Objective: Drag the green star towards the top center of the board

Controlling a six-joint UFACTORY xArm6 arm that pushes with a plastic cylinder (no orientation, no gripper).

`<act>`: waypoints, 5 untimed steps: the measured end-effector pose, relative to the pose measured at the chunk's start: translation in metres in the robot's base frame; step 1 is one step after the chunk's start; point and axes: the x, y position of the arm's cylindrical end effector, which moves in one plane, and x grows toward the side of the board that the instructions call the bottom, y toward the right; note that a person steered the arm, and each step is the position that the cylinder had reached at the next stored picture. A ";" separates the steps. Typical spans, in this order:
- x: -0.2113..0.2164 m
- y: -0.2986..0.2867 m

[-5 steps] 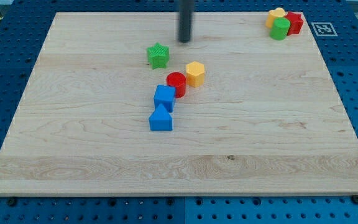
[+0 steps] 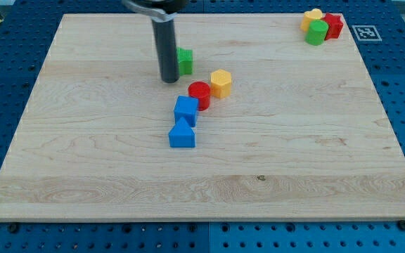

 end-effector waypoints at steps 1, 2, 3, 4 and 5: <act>-0.019 0.003; -0.027 0.004; -0.054 0.026; -0.085 0.034; -0.102 0.034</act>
